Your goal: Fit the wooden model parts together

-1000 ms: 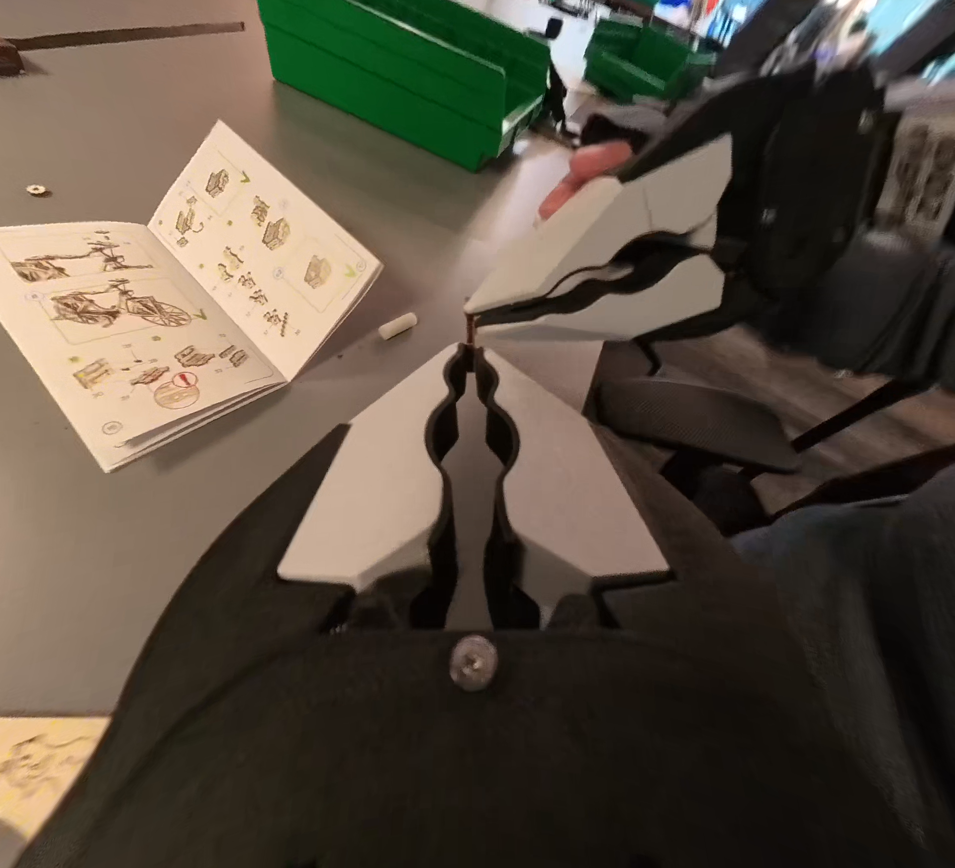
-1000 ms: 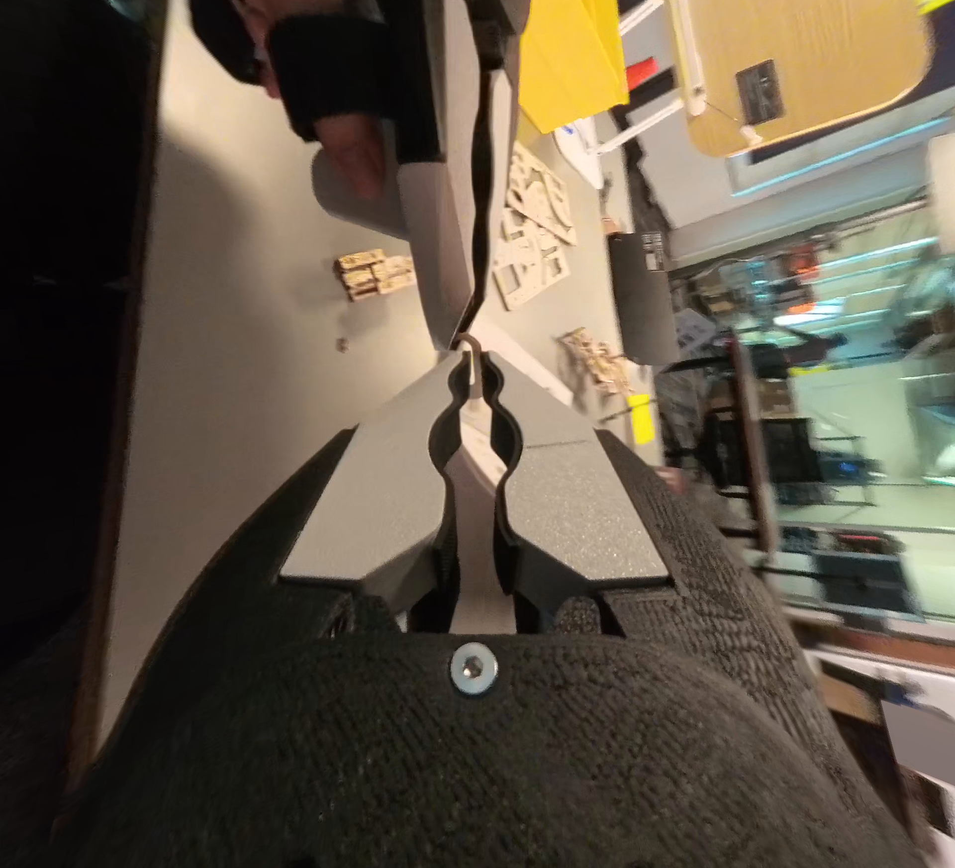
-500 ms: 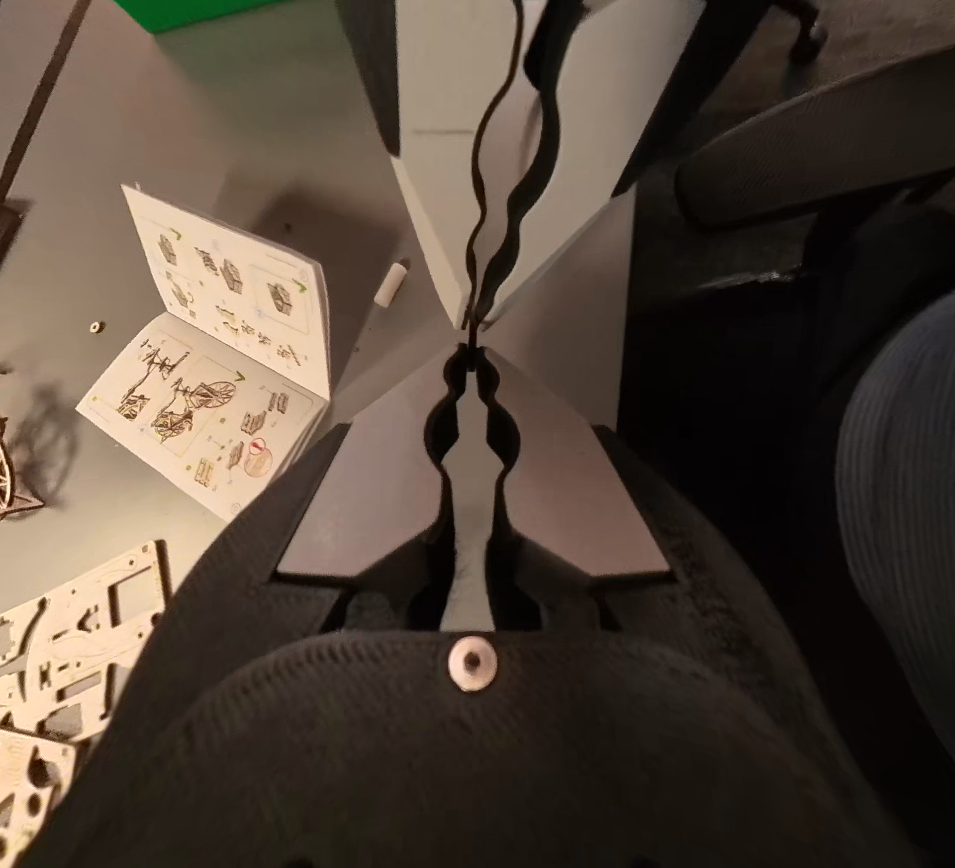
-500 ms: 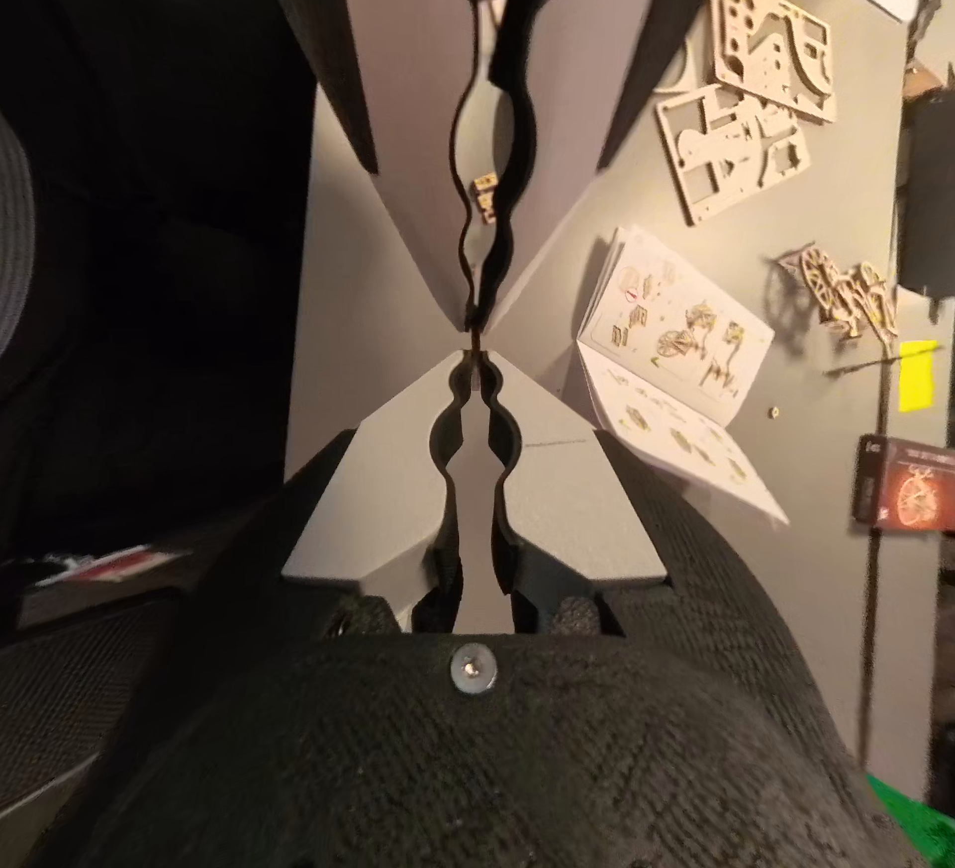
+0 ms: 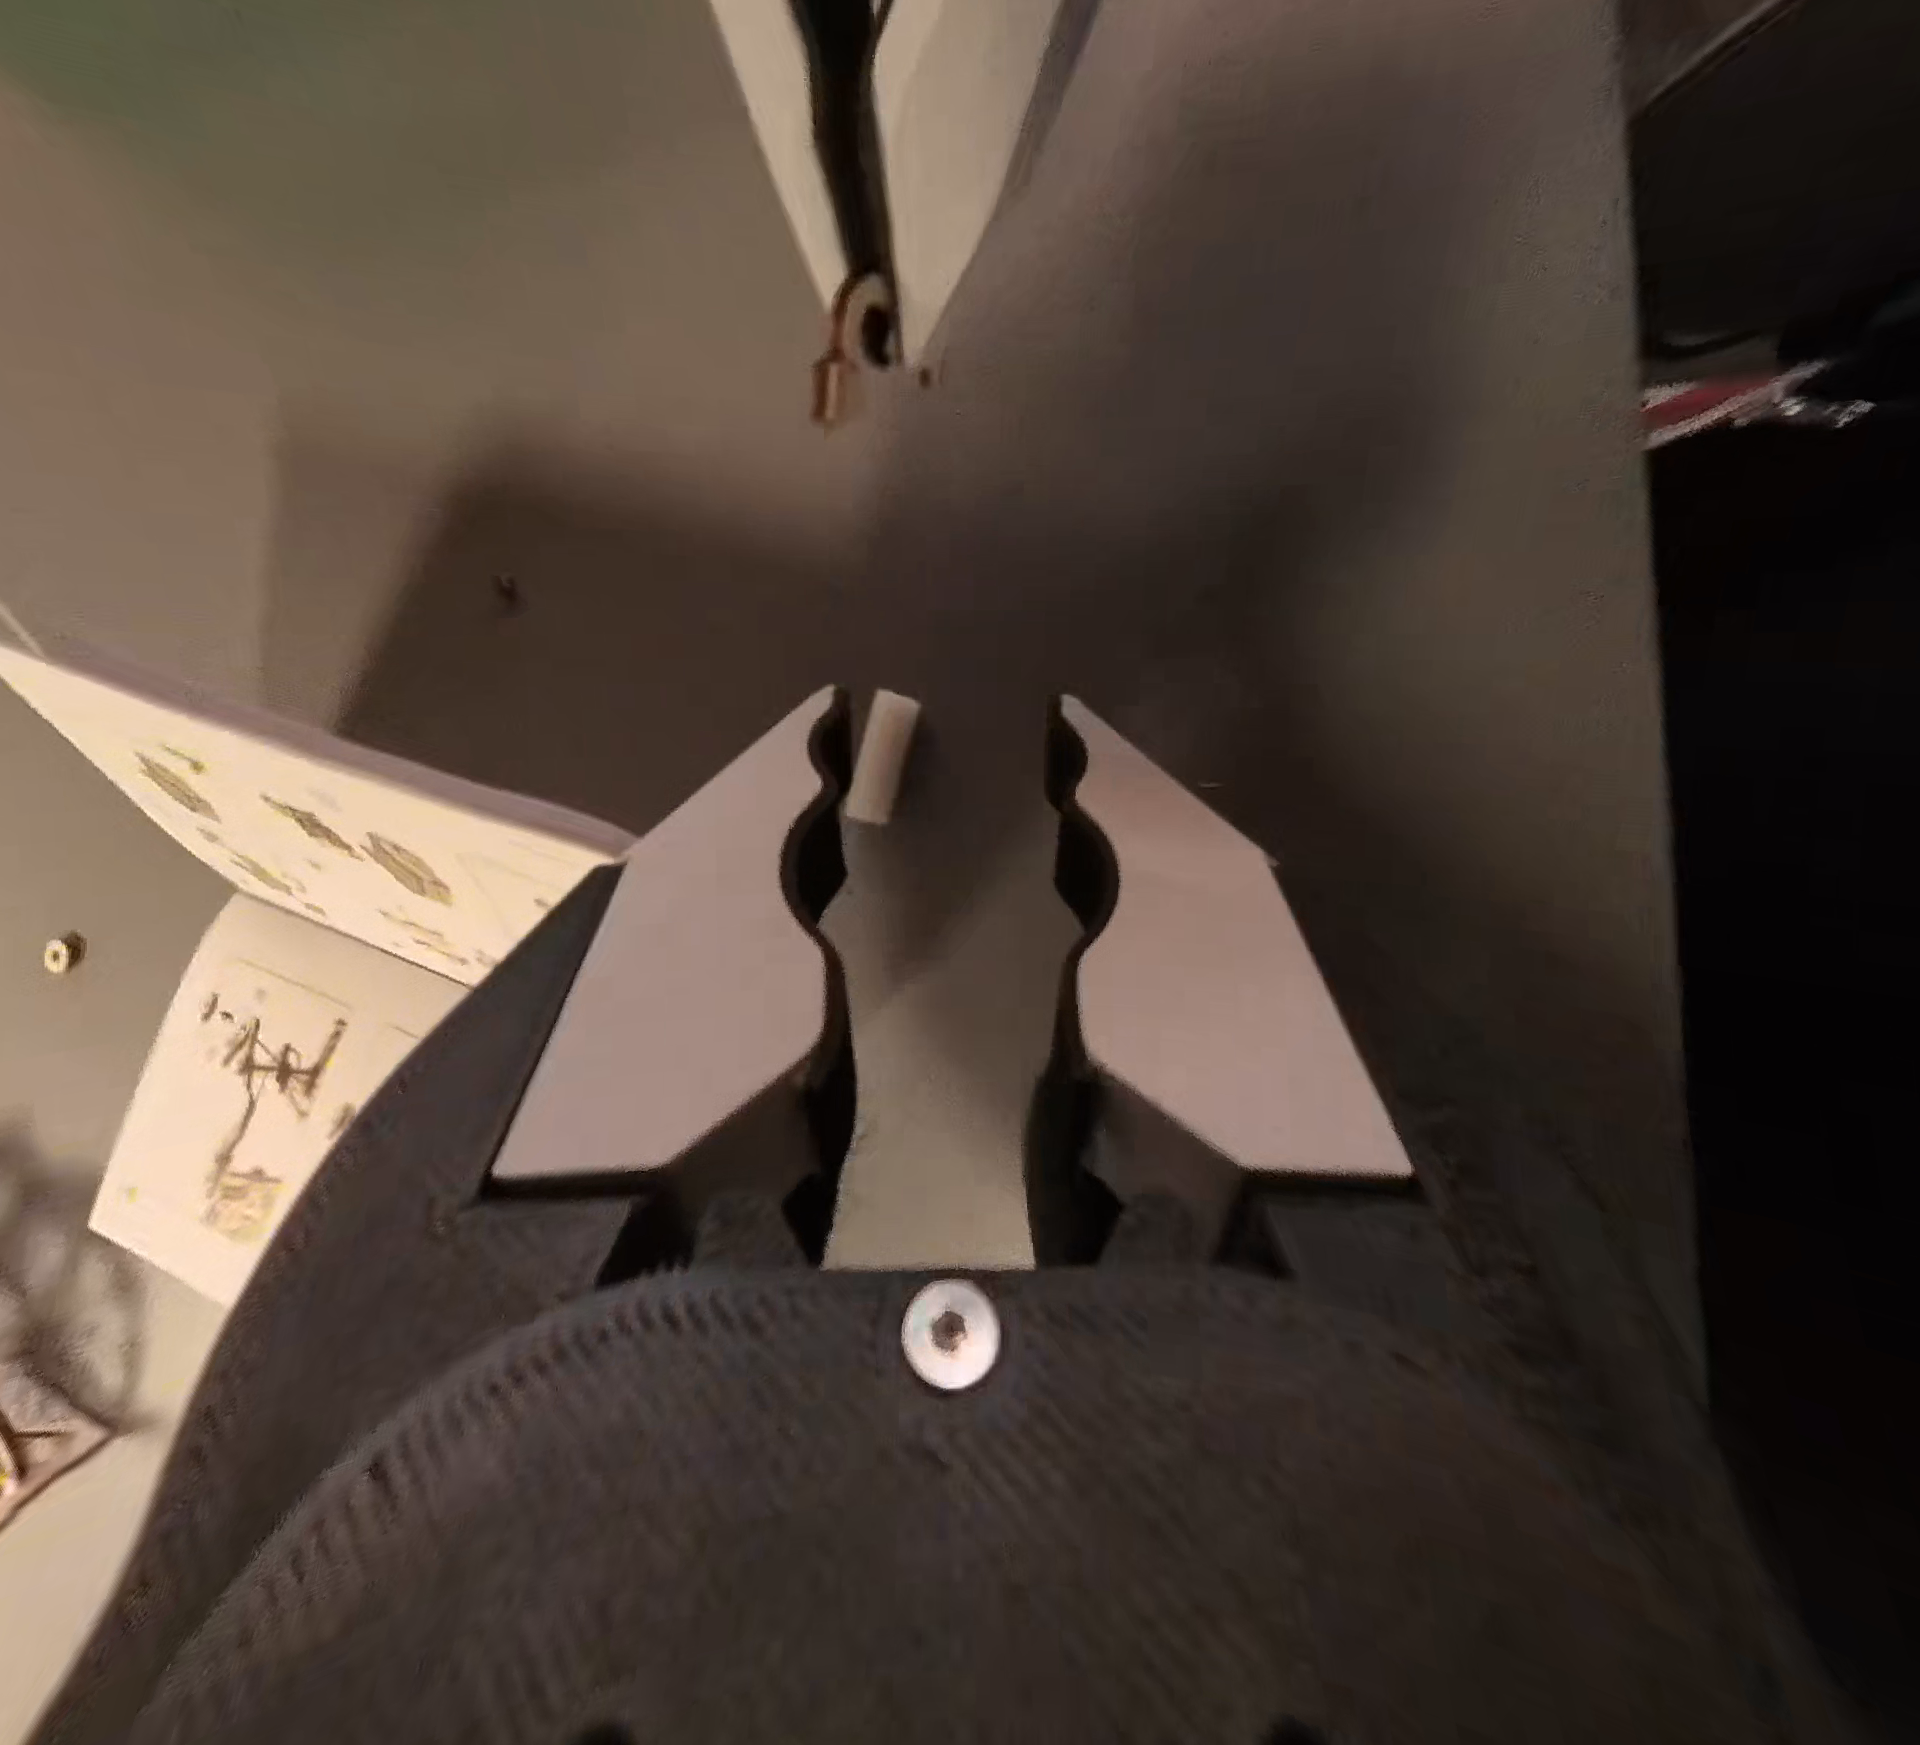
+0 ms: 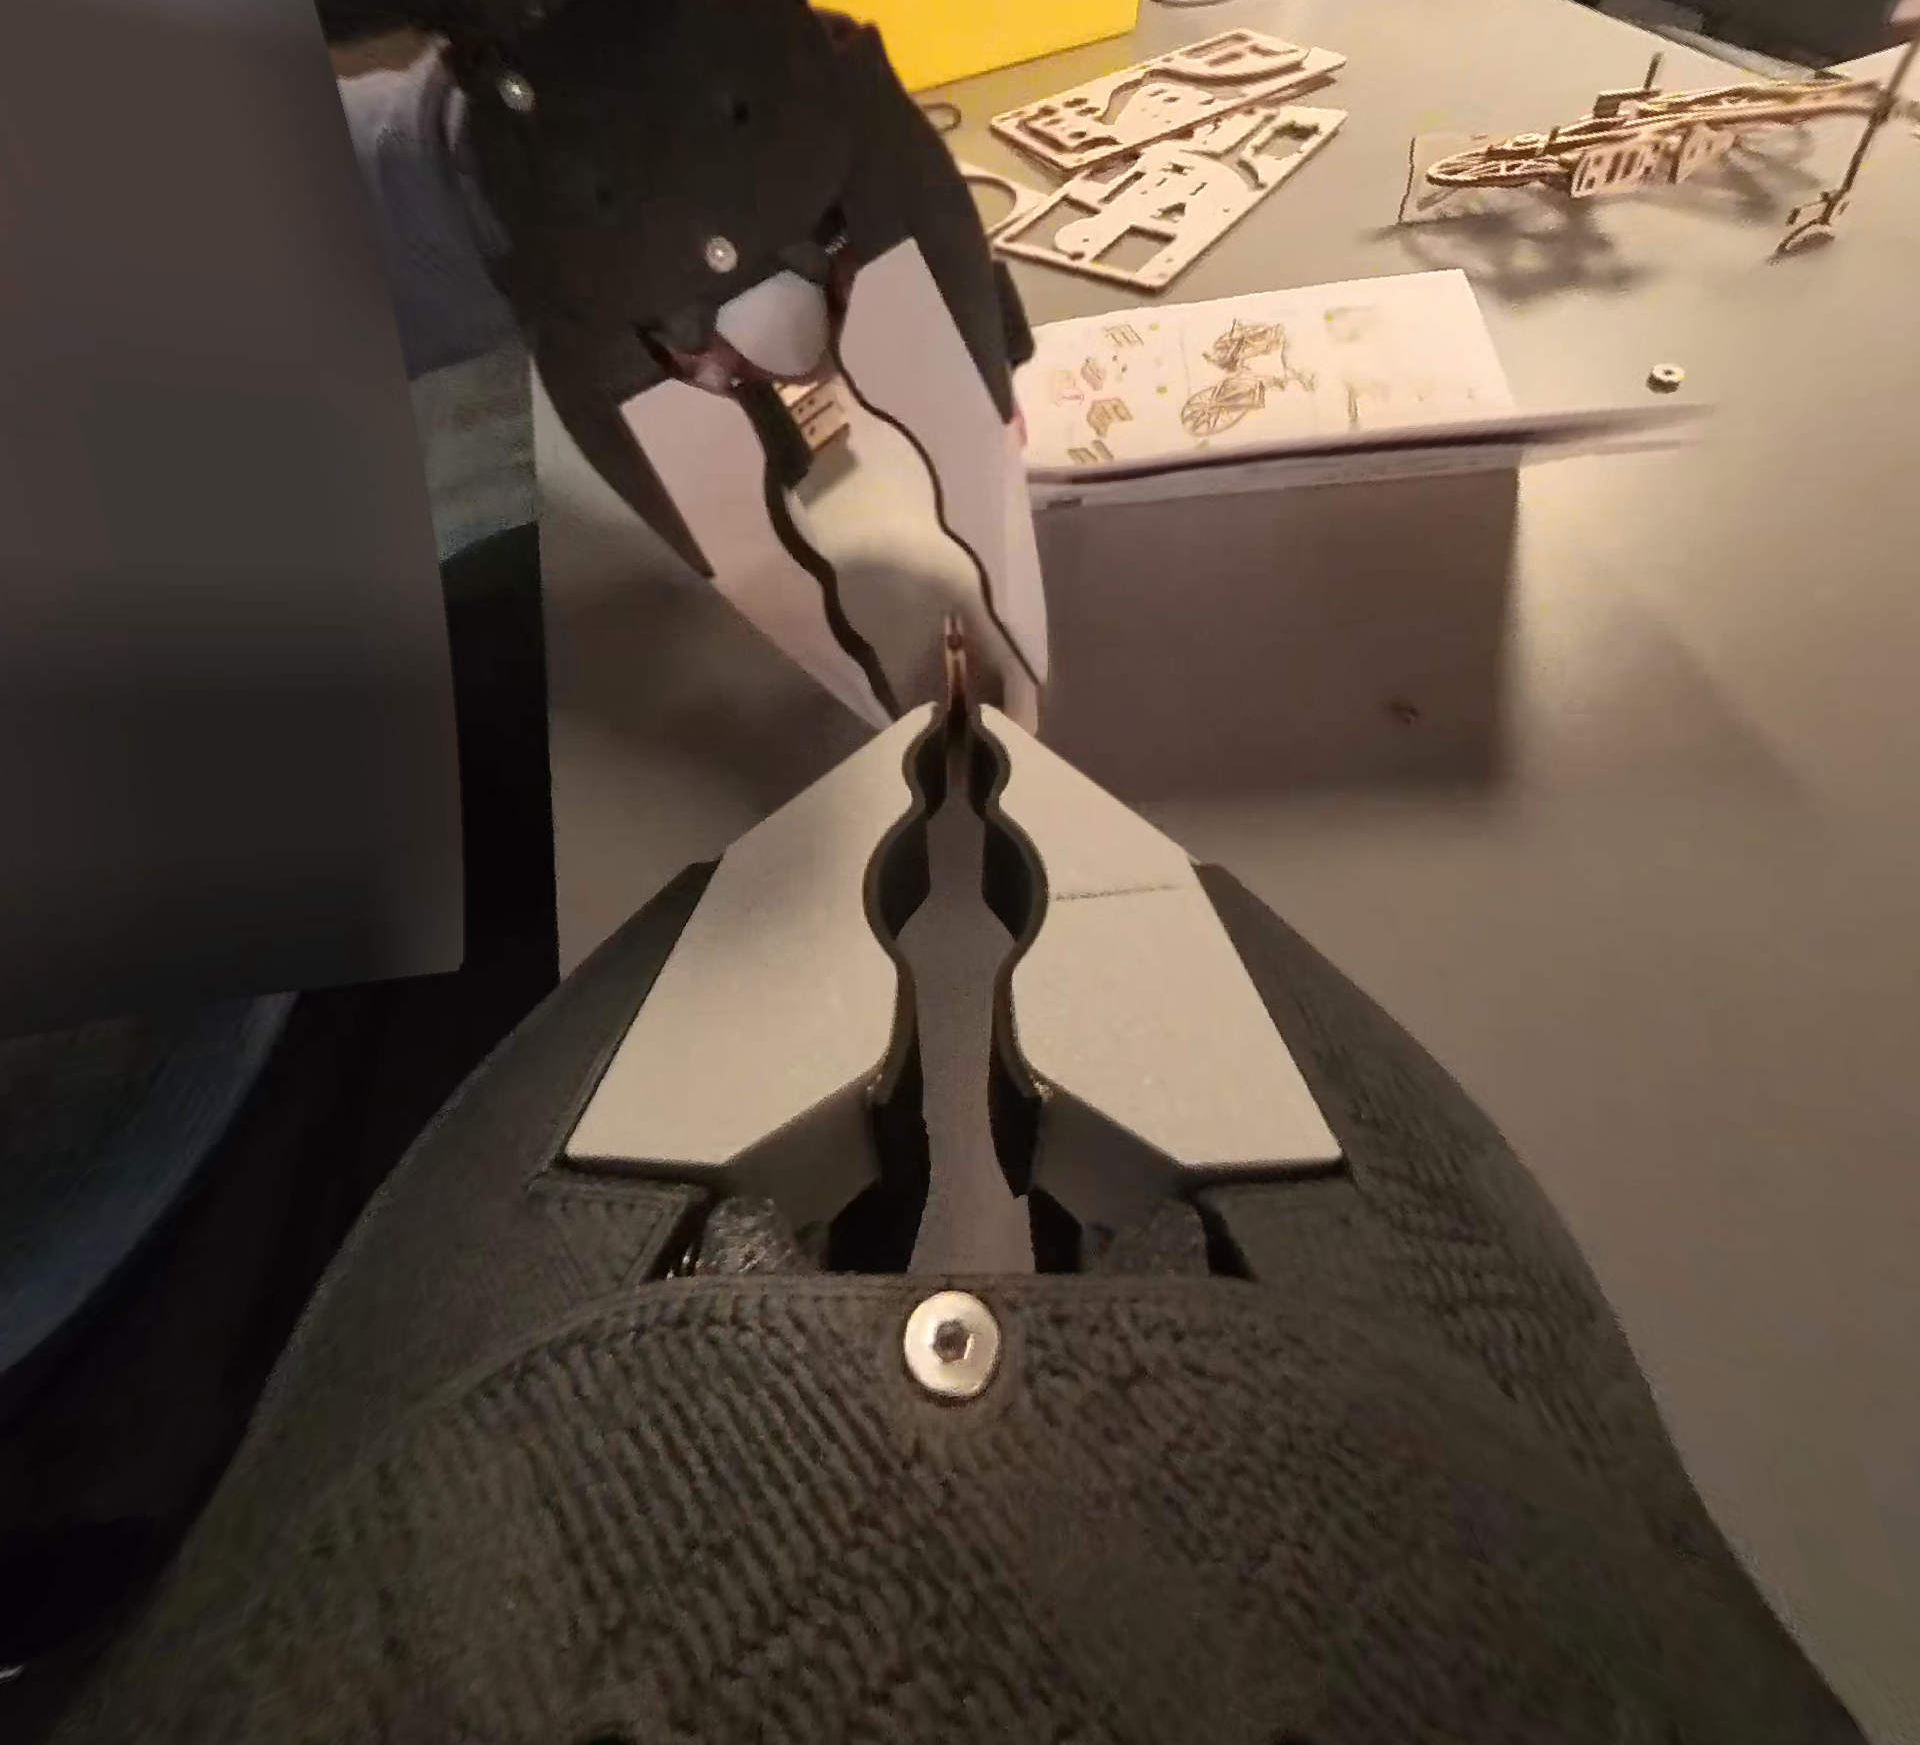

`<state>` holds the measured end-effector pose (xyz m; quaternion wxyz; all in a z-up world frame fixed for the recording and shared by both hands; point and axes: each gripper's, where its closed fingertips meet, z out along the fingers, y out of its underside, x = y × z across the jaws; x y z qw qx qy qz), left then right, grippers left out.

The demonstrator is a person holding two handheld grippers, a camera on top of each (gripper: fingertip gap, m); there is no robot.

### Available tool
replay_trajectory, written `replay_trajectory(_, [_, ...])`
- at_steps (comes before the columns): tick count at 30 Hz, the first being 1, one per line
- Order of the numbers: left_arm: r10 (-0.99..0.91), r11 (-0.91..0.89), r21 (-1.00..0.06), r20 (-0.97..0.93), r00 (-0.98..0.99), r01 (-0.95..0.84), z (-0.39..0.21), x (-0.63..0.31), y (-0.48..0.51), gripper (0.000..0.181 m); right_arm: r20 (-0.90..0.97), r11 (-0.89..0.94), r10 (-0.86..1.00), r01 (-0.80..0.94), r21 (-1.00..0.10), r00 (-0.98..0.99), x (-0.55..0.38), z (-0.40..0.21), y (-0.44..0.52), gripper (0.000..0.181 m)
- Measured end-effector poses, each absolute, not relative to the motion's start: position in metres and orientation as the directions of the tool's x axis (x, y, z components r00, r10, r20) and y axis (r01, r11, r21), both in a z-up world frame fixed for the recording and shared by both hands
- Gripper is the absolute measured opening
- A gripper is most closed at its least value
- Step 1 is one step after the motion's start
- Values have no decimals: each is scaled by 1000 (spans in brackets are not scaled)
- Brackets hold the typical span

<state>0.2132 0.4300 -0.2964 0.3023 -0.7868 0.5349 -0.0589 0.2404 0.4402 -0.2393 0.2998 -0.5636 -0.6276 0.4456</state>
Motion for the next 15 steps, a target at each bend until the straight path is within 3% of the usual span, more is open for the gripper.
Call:
replay_trajectory(6, [-899, -343, -422, -114, 424, -840, -310, 204, 435, 32, -146, -65, 971, 378, -923, -190, 255, -238, 443, 1])
replay_trajectory(12, [-894, -406, -407, -8, 448, -818, -312, 205, 437, 24, -217, -152, 952, 281, -948, -218, 257, -225, 443, 1])
replay_trajectory(15, [-892, -407, -401, -17, 451, -820, -313, 201, 435, 8, -246, -189, 940, 237, -953, -237, 257, -220, 442, 1])
